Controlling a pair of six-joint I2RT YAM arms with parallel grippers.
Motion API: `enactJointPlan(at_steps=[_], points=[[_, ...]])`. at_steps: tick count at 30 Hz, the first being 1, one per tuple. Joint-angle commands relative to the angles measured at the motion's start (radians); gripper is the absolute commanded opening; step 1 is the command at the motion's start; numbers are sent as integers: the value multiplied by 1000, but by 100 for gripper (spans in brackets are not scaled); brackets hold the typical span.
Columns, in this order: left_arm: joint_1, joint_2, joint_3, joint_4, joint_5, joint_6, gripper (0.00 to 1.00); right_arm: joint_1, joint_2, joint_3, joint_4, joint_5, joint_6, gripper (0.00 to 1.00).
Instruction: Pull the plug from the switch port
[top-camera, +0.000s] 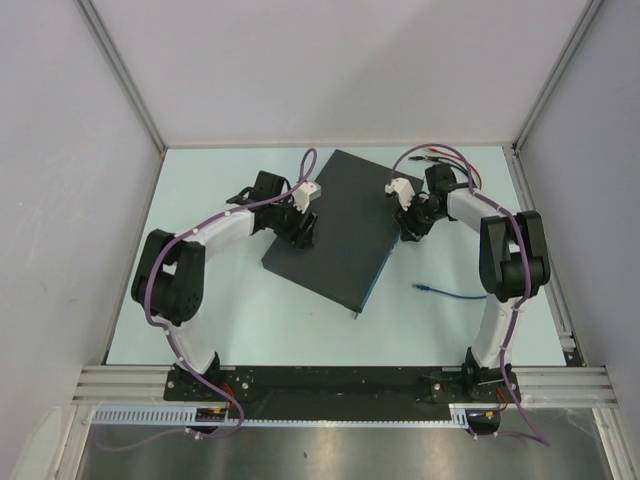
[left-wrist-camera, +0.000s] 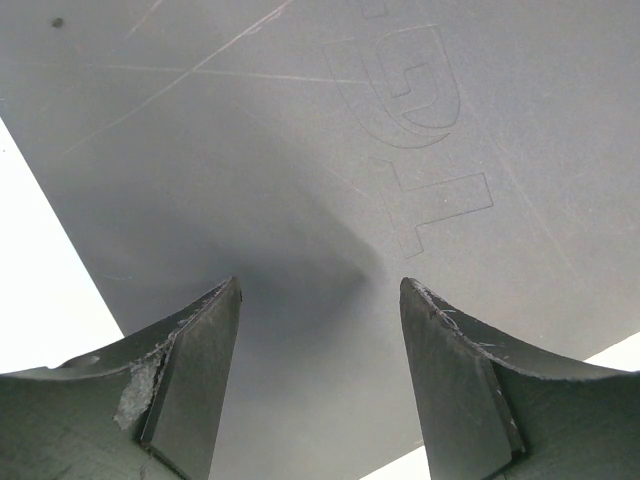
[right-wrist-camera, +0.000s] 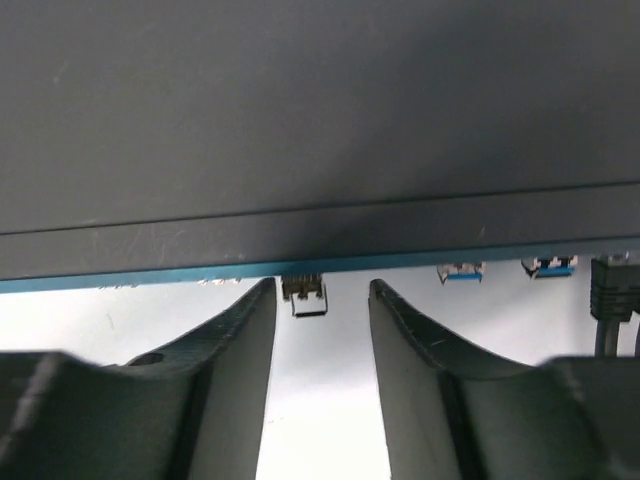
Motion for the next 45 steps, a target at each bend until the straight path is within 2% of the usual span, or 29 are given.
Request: enactJointPlan(at_steps=[1, 2, 3, 6, 11, 15, 18, 22, 26, 30, 35, 38, 39, 41, 42, 45], points=[[-7, -26, 5, 30, 4, 14, 70, 2, 20, 41, -21, -25, -19, 39], [-5, -25, 7, 32, 7, 12, 70, -1, 22, 41, -34, -25, -23, 36], [-5, -21, 8, 34, 11, 8, 70, -3, 22, 41, -41, -28, -22, 27], [-7, -12, 19, 34, 18, 2, 70, -20, 12, 39, -67, -47, -25, 12], [-5, 5, 31, 38, 29, -12, 70, -67, -38, 23, -124, -58, -23, 1], [-8, 12, 47, 46, 66, -63, 70, -113, -110, -65, -147, -35, -26, 0], [-18, 15, 59, 47, 67, -67, 70, -177, -181, -156, -150, -32, -8, 0], [-21, 21, 65, 50, 72, -74, 70, -277, -251, -197, -164, -30, 33, 0], [-24, 35, 76, 53, 81, -86, 70, -380, -284, -197, -143, 7, 199, 0], [-34, 45, 94, 52, 80, -92, 70, -495, -273, -209, -103, 21, 291, 0], [-44, 52, 97, 44, 78, -86, 70, -526, -256, -235, -22, 112, 345, 0], [-47, 40, 94, 46, 73, -83, 70, -560, -256, -234, 50, 172, 450, 0], [-47, 37, 93, 44, 70, -81, 70, -563, -268, -232, 67, 169, 475, 16], [-47, 31, 90, 37, 61, -72, 70, -547, -284, -226, 91, 144, 532, 41], [-47, 26, 88, 31, 58, -66, 70, -535, -306, -217, 94, 142, 547, 61], [-42, -7, 87, -26, 50, -22, 70, -462, -359, -189, 97, 149, 587, 79]])
